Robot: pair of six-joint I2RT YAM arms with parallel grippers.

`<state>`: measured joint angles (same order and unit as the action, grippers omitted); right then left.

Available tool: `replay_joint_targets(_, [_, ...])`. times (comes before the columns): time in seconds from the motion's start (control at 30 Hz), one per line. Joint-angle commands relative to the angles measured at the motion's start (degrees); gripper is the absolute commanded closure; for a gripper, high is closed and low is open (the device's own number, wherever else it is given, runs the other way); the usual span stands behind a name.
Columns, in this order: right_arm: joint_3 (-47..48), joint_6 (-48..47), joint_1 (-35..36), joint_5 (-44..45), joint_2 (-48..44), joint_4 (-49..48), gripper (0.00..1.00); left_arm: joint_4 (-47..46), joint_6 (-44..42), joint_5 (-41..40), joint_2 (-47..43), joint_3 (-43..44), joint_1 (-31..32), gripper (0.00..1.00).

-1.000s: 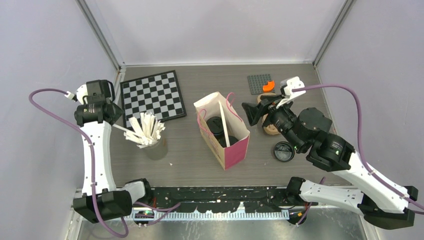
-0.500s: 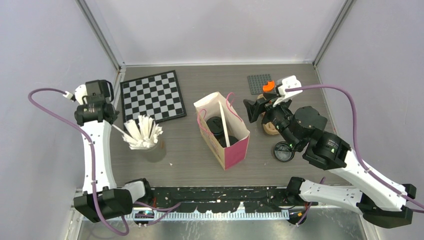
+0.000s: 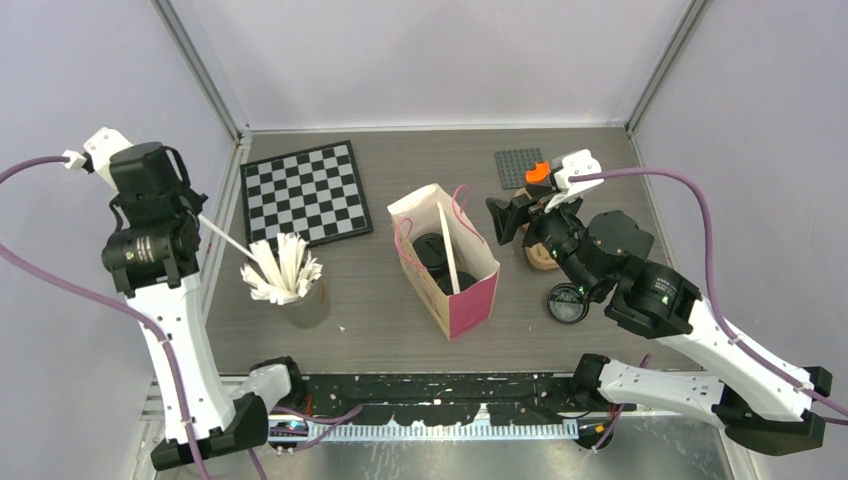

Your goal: Pack the takeout coffee

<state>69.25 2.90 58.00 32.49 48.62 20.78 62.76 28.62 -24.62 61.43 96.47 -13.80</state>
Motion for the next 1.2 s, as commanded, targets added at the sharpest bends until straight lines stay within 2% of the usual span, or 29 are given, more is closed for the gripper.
replay_joint_targets(0.0, [4.03,0.94,0.00,-0.15,0.97,-1.35,0.25,-4.96,-1.94,5.22,-1.00,6.12,-0.41,0.91])
replay_joint_targets(0.17, [4.85,2.75,-0.07,-0.15,1.42,-0.39,0.25,-12.80,4.08,16.66,-0.95,8.29,-0.30,0.89])
replay_joint_targets(0.27, [5.91,3.39,-0.01,0.27,1.94,1.17,0.25,-15.70,12.37,23.55,0.51,8.39,-0.34,0.90])
replay_joint_targets(0.37, [6.81,4.01,-0.04,1.34,2.11,2.80,0.25,-18.51,20.76,35.12,3.36,8.44,-0.01,0.92])
replay_joint_targets(0.43, [6.87,4.25,-0.02,2.14,1.75,3.37,0.25,-20.05,24.57,40.44,5.79,8.70,2.48,0.93])
replay_joint_targets(0.6, [6.94,5.21,-0.01,4.28,1.28,4.27,0.25,-24.23,20.95,40.09,12.86,12.17,19.08,0.93])
replay_joint_targets(0.77, [8.01,5.96,0.00,4.24,1.54,5.52,0.25,-29.47,20.28,39.38,16.74,11.51,29.86,0.93])
replay_joint_targets(0.9, [8.66,6.42,-0.04,4.68,1.50,6.19,0.25,-30.53,19.52,37.85,18.44,9.16,35.81,0.92])
replay_joint_targets(1.07, [9.14,6.89,-0.06,5.35,1.47,7.00,0.26,-33.18,20.14,35.81,18.38,1.99,42.93,0.91])
replay_joint_targets(1.17, [9.30,7.62,-0.02,5.81,1.54,7.32,0.25,-30.13,22.43,31.81,17.68,-2.77,45.18,0.89])
